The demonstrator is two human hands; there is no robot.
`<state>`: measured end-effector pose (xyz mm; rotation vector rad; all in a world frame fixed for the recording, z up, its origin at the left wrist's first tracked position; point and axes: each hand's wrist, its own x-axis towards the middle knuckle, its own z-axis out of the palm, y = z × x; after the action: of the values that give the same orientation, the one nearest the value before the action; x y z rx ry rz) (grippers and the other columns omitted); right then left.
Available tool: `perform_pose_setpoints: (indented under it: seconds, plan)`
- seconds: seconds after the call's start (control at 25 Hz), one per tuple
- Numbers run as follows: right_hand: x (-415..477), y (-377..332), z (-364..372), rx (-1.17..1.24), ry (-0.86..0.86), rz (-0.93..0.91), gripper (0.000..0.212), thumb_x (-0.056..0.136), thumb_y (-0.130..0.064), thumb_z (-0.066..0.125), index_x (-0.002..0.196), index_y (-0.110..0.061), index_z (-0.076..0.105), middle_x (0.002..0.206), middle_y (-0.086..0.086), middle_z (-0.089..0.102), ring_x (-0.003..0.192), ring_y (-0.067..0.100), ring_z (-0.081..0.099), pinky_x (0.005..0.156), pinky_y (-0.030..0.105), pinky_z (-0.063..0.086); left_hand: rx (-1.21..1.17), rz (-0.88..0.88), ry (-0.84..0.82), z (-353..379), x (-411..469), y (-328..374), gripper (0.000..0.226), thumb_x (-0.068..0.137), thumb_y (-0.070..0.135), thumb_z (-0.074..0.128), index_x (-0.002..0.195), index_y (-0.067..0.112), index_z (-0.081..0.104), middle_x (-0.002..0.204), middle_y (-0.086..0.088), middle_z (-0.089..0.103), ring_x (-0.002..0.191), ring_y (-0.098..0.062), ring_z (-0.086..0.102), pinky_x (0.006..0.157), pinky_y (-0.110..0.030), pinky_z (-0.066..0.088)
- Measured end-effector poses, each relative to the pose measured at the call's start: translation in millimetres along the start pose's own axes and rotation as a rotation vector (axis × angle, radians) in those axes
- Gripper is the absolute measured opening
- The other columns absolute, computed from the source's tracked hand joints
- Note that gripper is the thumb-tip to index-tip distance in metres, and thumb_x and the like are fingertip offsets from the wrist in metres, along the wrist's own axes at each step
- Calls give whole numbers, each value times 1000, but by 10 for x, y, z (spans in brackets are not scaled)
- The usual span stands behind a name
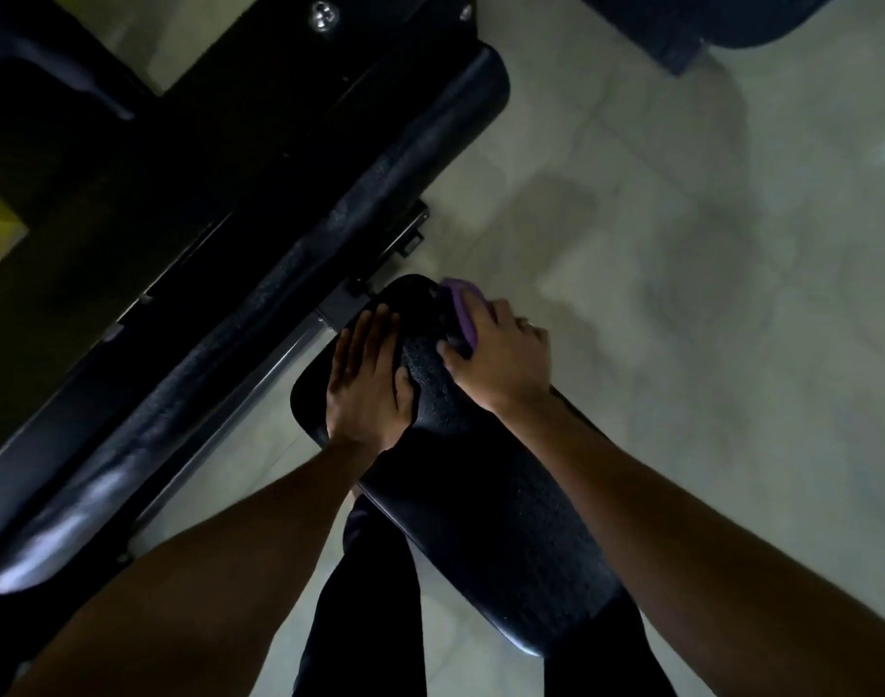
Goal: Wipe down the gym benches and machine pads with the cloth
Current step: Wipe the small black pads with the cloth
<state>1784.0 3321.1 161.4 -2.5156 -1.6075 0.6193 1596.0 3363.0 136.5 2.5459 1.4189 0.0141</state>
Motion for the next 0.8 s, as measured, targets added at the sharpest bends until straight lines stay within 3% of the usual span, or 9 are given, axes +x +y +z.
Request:
perform_pose_setpoints:
  seconds: [0.12,0.24,0.4,0.52,0.64,0.8]
  plan:
    - [299,-271,19,-10,-61,4,77,92,-66,47,158,-36,21,138,9,50,112,38,59,98,47,44,-11,-5,11,-31,1,24,61,99,30,37,155,8,31,164,-11,26,153,-25,20,126,-43,12]
    - [-50,-59,11,-45,27,25,74,93,-66,45,157,-35,26,140,6,51,112,35,59,98,44,43,-45,7,-21,-67,1,12,62,99,30,36,157,12,27,165,-10,23,154,-23,16,126,-44,12]
    - [-830,397,51,-21,124,247,74,88,-68,46,153,-33,38,144,4,52,121,33,56,106,44,39,-13,36,-48,-89,-7,-6,61,101,32,30,159,12,24,167,-7,18,155,-20,11,126,-43,10]
    - [-710,177,144,-38,158,357,72,90,-69,42,153,-35,38,156,6,43,141,40,40,119,57,24,-28,56,-54,-92,-3,-35,60,103,32,27,158,10,25,167,-9,18,155,-22,12,126,-43,9]
    - [-585,-388,260,12,141,290,69,95,-67,38,157,-38,31,168,3,23,154,43,8,121,64,-7,-38,102,-116,-107,-11,-104,61,104,34,24,160,10,18,168,-10,11,156,-22,6,127,-42,4]
    - [-1278,-544,508,20,199,42,67,92,-58,53,154,-35,42,165,5,31,155,42,11,121,67,10,-17,299,-170,-184,-9,-408,61,103,34,23,159,10,19,167,-10,13,155,-22,6,127,-38,5]
